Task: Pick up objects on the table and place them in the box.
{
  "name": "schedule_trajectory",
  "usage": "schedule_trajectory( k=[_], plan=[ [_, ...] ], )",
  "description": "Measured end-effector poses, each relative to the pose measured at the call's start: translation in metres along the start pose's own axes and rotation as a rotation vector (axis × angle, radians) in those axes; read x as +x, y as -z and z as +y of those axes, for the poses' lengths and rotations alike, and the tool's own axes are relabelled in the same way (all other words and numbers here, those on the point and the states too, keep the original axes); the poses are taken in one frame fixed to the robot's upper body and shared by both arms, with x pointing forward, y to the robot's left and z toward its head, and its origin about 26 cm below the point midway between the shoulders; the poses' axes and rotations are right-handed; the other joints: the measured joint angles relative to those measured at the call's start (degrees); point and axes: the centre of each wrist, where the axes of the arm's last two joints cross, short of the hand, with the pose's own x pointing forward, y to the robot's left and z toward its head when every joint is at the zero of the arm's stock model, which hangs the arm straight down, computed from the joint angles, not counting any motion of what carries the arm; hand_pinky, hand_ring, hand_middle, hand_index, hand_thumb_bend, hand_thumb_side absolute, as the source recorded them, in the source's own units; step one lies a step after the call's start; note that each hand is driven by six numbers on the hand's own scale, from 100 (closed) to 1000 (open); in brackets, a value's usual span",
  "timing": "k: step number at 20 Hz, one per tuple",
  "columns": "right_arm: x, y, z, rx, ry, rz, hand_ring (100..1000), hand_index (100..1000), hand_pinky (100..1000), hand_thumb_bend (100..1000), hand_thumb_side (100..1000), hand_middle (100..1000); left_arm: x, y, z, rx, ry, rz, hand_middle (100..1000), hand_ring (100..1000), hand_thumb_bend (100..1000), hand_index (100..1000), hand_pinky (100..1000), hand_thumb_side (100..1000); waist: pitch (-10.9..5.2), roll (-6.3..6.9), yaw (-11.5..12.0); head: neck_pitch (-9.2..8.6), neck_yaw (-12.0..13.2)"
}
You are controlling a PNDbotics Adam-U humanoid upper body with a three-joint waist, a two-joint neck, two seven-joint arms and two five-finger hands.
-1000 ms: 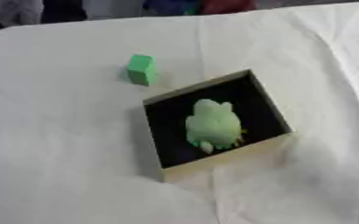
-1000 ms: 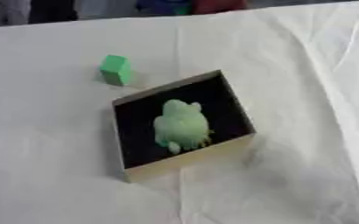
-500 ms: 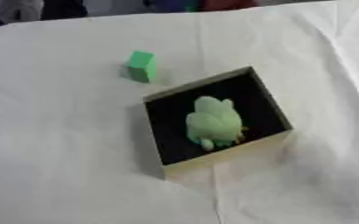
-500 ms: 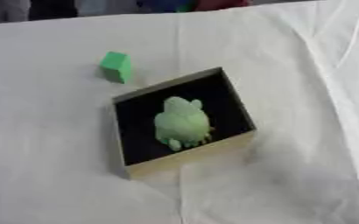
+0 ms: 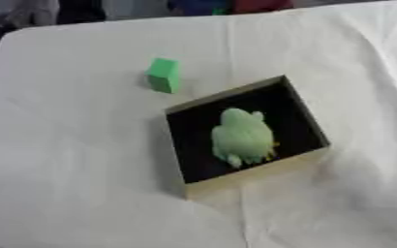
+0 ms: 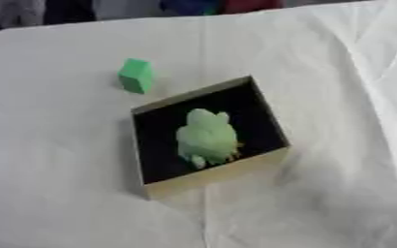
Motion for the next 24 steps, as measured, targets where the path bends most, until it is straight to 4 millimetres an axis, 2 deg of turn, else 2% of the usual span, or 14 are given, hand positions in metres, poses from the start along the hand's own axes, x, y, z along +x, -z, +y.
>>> schedule_trajectory(
  k=[8,12,17,24],
  plan=[
    [0.0,0.001,0.0,-0.004,0.003,-0.007,881,998,840,257,1000,845,0.019,0.017,-0.003,-0.469,0.201,-0.123,800,782,570,948,871,818,0.02,0.26,-0.5,0.11,2.0],
    [0.001,0.001,0.0,-0.006,0.005,-0.009,880,996,840,258,1000,843,0.019,0.027,-0.011,-0.644,0.221,-0.146,804,785,640,950,878,773,0.12,0.24,-0.6,0.14,1.9],
    [0.001,0.001,0.0,-0.01,0.006,-0.011,879,995,840,257,1000,842,0.012,0.04,-0.027,-0.795,0.232,-0.161,802,796,741,946,887,729,0.35,-0.02,-0.8,0.15,1.6],
    [0.001,0.002,0.0,-0.011,0.007,-0.012,876,993,839,256,1000,839,0.003,0.052,-0.062,-0.961,0.269,-0.188,792,808,745,941,905,619,0.49,-0.5,-1.5,0.08,0.7]
  ],
)
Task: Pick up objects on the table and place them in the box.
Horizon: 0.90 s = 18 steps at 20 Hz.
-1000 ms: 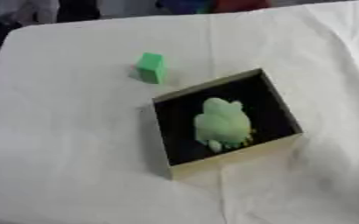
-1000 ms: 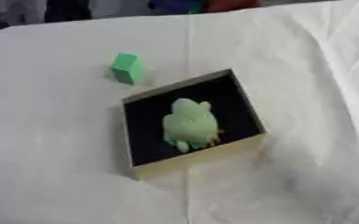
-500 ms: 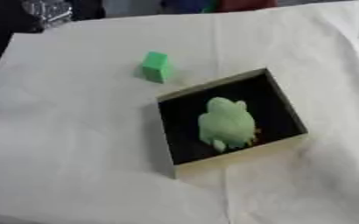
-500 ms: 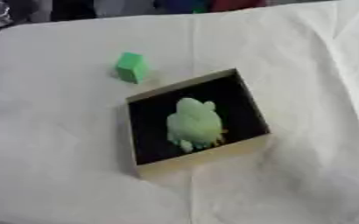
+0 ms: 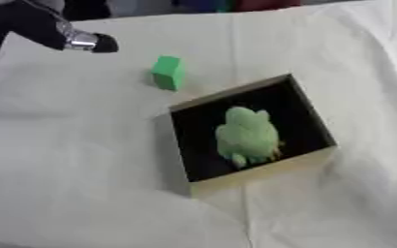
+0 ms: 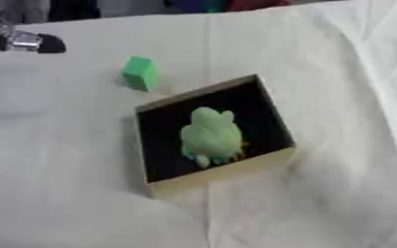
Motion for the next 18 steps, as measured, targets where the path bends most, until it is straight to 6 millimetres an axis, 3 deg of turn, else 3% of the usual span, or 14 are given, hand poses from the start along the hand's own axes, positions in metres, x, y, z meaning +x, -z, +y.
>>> schedule_trajectory(
  k=[6,8,18],
  plan=[
    [0.0,0.0,0.0,-0.002,0.0,0.002,873,987,838,259,1000,835,-0.005,0.025,-0.014,-0.109,0.027,0.009,803,826,683,973,923,529,0.24,-0.16,-0.5,-0.06,-0.5],
    [0.0,0.0,0.0,-0.004,0.001,0.004,871,985,838,261,1000,834,-0.006,0.033,-0.018,-0.141,0.029,0.007,815,828,619,991,917,462,0.27,-0.16,-0.5,-0.06,-0.6],
    [0.0,0.0,0.003,-0.026,0.024,0.015,868,980,834,261,1000,830,-0.008,0.063,-0.044,-0.264,0.0,0.006,832,839,618,1000,911,421,0.67,-0.03,-1.3,-0.17,-0.8]
  ],
)
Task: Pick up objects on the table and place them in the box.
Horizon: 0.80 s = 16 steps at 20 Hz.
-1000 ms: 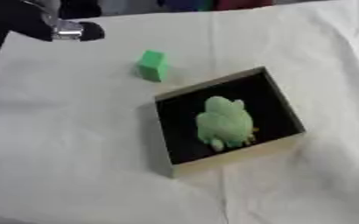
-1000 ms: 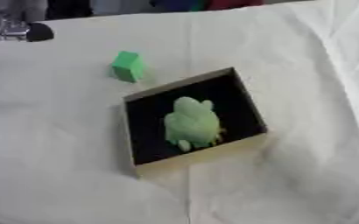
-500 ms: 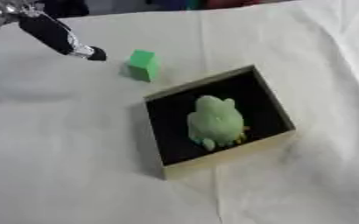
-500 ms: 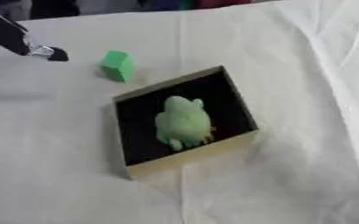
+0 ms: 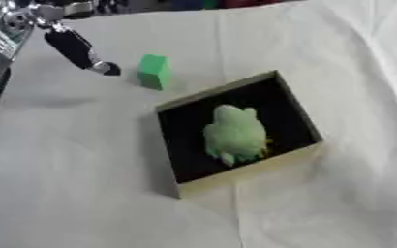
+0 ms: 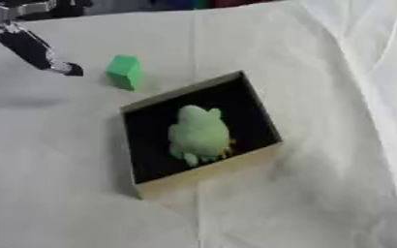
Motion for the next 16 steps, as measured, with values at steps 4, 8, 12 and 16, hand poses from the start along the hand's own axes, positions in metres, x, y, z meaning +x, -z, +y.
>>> schedule_trajectory(
  k=[4,8,12,16],
  plan=[
    [0.0,0.0,0.0,-0.008,0.002,0.006,864,978,833,259,1000,825,0.0,0.008,-0.005,-0.028,-0.006,-0.004,847,843,634,1000,911,445,0.31,0.1,-0.3,-0.32,0.0],
    [0.0,-0.001,0.001,-0.021,0.008,0.02,862,976,833,265,1000,821,0.002,0.015,-0.007,-0.038,-0.015,-0.013,863,851,621,1000,916,431,0.41,0.15,-0.6,-0.4,0.1],
    [-0.001,-0.002,0.002,-0.031,0.015,0.029,861,975,834,262,1000,820,0.005,0.018,-0.008,-0.052,-0.02,-0.044,860,851,597,1000,915,413,0.7,0.21,-0.9,-0.64,0.2],
    [0.0,0.0,0.004,-0.04,0.023,0.032,860,974,834,258,1000,818,0.007,0.021,-0.006,-0.072,-0.027,-0.069,861,850,583,1000,912,424,0.89,0.32,-1.2,-0.9,0.5]
  ],
)
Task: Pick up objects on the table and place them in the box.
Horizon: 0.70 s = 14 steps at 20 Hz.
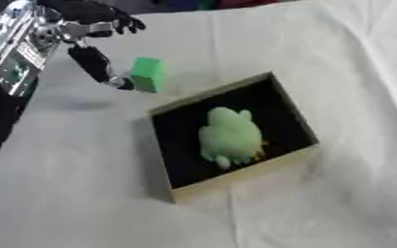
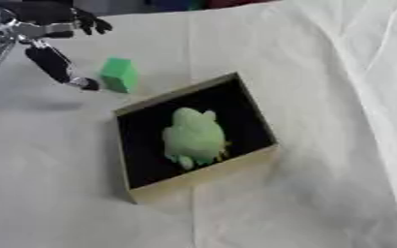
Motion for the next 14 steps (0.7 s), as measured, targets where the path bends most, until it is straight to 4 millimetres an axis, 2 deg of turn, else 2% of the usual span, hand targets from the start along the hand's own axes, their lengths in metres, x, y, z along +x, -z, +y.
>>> schedule_trajectory(
  k=[14],
  plan=[
    [0.0,-0.001,0.004,-0.021,0.018,0.017,858,973,834,258,1000,811,0.0,0.015,-0.013,-0.079,-0.059,0.01,838,827,506,976,880,443,1.05,0.33,-1.5,-0.97,0.7]
  ],
)
